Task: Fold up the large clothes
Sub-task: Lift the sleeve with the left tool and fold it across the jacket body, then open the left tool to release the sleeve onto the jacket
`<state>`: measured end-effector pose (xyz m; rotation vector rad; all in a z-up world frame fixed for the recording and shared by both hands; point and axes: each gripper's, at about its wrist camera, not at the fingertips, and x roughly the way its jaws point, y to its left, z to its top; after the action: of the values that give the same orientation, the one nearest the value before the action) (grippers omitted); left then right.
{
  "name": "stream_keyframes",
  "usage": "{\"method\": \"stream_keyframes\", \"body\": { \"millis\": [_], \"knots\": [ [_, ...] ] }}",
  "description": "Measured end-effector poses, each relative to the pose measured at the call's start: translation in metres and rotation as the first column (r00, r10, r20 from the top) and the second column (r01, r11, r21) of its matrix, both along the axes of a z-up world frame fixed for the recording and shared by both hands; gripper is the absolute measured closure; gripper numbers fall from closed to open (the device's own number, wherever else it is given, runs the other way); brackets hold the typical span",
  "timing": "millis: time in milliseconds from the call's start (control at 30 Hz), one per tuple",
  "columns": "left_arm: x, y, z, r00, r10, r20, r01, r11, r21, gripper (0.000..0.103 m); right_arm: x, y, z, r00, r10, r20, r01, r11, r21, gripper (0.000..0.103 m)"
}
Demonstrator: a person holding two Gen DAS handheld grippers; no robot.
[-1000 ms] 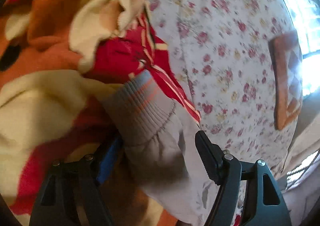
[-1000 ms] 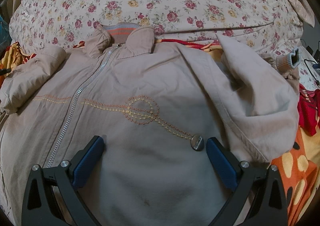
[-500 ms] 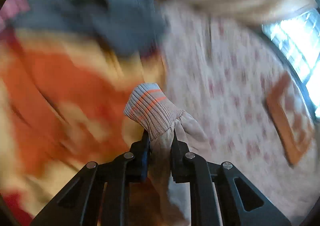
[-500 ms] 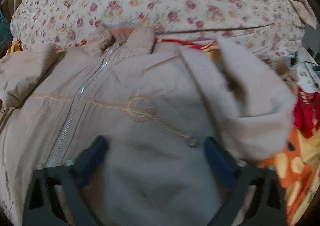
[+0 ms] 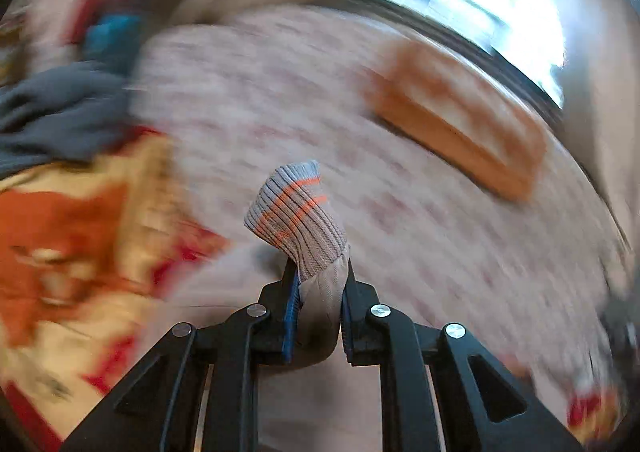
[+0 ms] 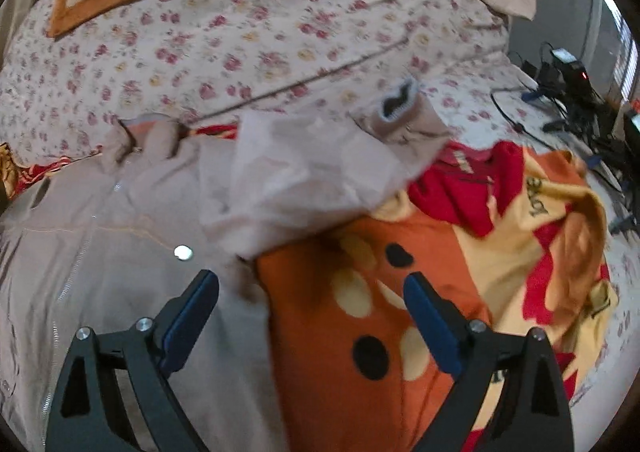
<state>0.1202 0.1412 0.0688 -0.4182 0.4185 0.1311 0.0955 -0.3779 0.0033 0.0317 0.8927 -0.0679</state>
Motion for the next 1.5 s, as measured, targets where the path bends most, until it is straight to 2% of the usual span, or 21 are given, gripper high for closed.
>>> {"method": "stream_keyframes", "body": {
  "millis": [33, 67, 133, 233, 267, 367, 500, 600, 667, 733, 833, 933, 1000, 1067, 1133, 1233, 1300, 1400, 1433, 1500],
  "knots": [
    [0.010, -0.034, -0.004, 0.997, -0.077, -0.026, 0.077, 0.997, 0.007, 0.101, -0.001, -0.006, 0.000, 1.000, -0.017, 0.000, 0.017, 1.000, 0.025, 0.007],
    [0.015, -0.053, -0.007, 0.993, -0.115, -0.039, 0.114, 0.993, -0.004, 0.101, 0.000, -0.011, 0.001, 0.999, -0.035, 0.003, 0.035, 0.998, 0.053, 0.007],
    [0.035, -0.113, -0.024, 0.969, -0.223, -0.102, 0.217, 0.974, -0.069, 0.101, -0.002, -0.021, 0.002, 0.998, -0.062, 0.016, 0.060, 0.994, 0.091, 0.007],
    [0.053, -0.173, -0.049, 0.938, -0.306, -0.164, 0.287, 0.949, -0.127, 0.101, -0.002, -0.034, 0.004, 0.994, -0.106, 0.030, 0.101, 0.986, 0.133, 0.007],
    [0.058, -0.199, -0.061, 0.919, -0.343, -0.194, 0.316, 0.936, -0.157, 0.101, -0.003, -0.036, 0.005, 0.993, -0.111, 0.033, 0.106, 0.984, 0.141, 0.007],
    [0.054, -0.245, -0.084, 0.887, -0.388, -0.251, 0.350, 0.918, -0.185, 0.100, -0.004, -0.043, 0.003, 0.994, -0.103, 0.031, 0.097, 0.982, 0.162, 0.007],
    [0.051, -0.273, -0.100, 0.865, -0.422, -0.271, 0.359, 0.899, -0.252, 0.100, -0.005, -0.049, 0.000, 0.997, -0.082, 0.009, 0.079, 0.977, 0.197, 0.007],
    [0.052, -0.287, -0.100, 0.861, -0.432, -0.269, 0.371, 0.895, -0.248, 0.100, -0.008, -0.052, 0.003, 0.997, -0.075, 0.018, 0.070, 0.975, 0.210, 0.007],
    [0.052, -0.296, -0.101, 0.847, -0.456, -0.273, 0.395, 0.884, -0.251, 0.096, -0.008, -0.052, 0.005, 0.997, -0.071, 0.022, 0.064, 0.974, 0.219, 0.007],
    [0.052, -0.301, -0.106, 0.823, -0.488, -0.292, 0.420, 0.867, -0.266, 0.080, -0.007, -0.052, 0.006, 0.997, -0.073, 0.023, 0.066, 0.972, 0.225, 0.007],
    [0.049, -0.306, -0.114, 0.784, -0.536, -0.314, 0.455, 0.840, -0.297, 0.069, -0.007, -0.050, 0.007, 0.997, -0.069, 0.026, 0.061, 0.973, 0.223, 0.007],
    [0.038, -0.305, -0.107, 0.766, -0.570, -0.299, 0.484, 0.816, -0.315, 0.063, -0.007, -0.048, 0.009, 0.996, -0.077, 0.035, 0.068, 0.975, 0.212, 0.007],
    [0.026, -0.295, -0.095, 0.753, -0.600, -0.271, 0.514, 0.793, -0.327, 0.063, -0.007, -0.048, 0.011, 0.994, -0.094, 0.047, 0.082, 0.974, 0.211, 0.007],
    [0.017, -0.277, -0.082, 0.751, -0.613, -0.246, 0.541, 0.784, -0.303, 0.063, -0.007, -0.046, 0.015, 0.991, -0.116, 0.067, 0.099, 0.973, 0.209, 0.007],
    [0.011, -0.249, -0.070, 0.767, -0.597, -0.235, 0.545, 0.800, -0.251, 0.063, -0.006, -0.037, 0.022, 0.988, -0.118, 0.102, 0.096, 0.974, 0.205, 0.007],
    [0.009, -0.182, -0.060, 0.835, -0.483, -0.264, 0.463, 0.875, -0.140, 0.063, -0.004, -0.012, 0.029, 0.988, -0.063, 0.142, 0.035, 0.981, 0.192, 0.007],
    [0.013, -0.123, -0.063, 0.878, -0.354, -0.322, 0.348, 0.934, -0.078, 0.063, -0.002, 0.017, 0.033, 0.983, 0.039, 0.181, -0.071, 0.983, 0.169, 0.007],
    [0.021, -0.067, -0.076, 0.893, -0.229, -0.387, 0.234, 0.972, -0.035, 0.063, 0.008, 0.068, 0.039, 0.944, 0.232, 0.235, -0.266, 0.955, 0.128, 0.008],
    [0.022, -0.054, -0.082, 0.896, -0.197, -0.398, 0.200, 0.979, -0.036, 0.064, 0.016, 0.086, 0.039, 0.927, 0.285, 0.245, -0.320, 0.940, 0.120, 0.013],
    [0.023, -0.032, -0.097, 0.892, -0.170, -0.419, 0.138, 0.985, -0.105, 0.064, 0.035, 0.114, 0.032, 0.902, 0.373, 0.216, -0.404, 0.906, 0.123, 0.027]
  ]
}}
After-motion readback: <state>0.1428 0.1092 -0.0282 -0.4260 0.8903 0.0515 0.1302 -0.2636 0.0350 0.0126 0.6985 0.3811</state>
